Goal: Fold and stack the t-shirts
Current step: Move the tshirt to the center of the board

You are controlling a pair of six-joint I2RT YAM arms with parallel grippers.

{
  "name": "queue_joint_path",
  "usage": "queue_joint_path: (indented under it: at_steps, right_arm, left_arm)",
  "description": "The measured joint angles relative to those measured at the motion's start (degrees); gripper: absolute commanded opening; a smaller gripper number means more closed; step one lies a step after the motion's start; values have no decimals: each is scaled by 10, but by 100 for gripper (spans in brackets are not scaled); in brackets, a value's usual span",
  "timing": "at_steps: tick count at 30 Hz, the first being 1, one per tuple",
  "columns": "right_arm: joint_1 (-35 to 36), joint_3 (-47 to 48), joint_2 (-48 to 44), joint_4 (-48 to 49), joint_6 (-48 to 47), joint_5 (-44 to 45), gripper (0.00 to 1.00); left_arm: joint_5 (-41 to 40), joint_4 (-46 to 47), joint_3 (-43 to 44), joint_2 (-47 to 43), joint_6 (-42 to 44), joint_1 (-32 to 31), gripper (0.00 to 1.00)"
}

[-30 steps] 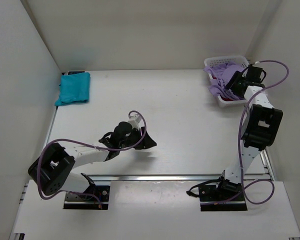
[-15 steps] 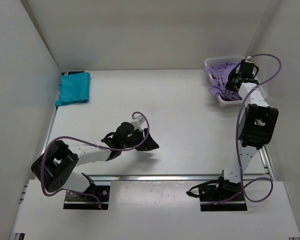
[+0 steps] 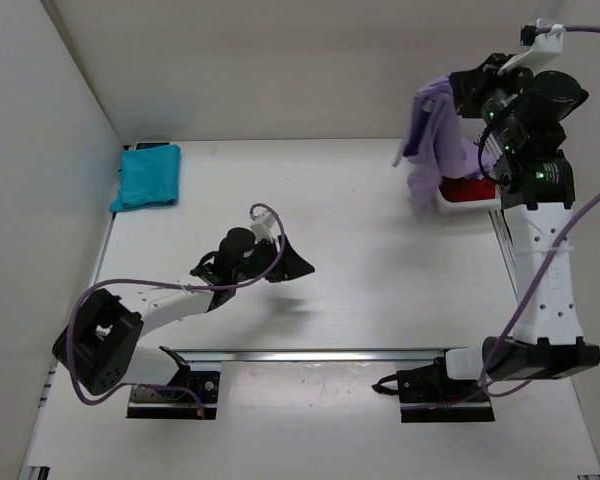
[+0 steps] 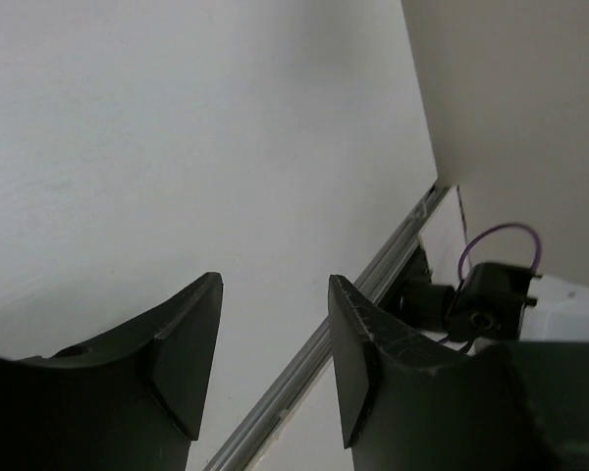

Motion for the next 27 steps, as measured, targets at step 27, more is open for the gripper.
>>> queue_joint_path:
  at_steps: [27]
  right_arm:
    - [172, 217, 218, 54, 197, -342, 0]
  left_arm:
    - [-6, -2, -82, -153, -78, 237, 61]
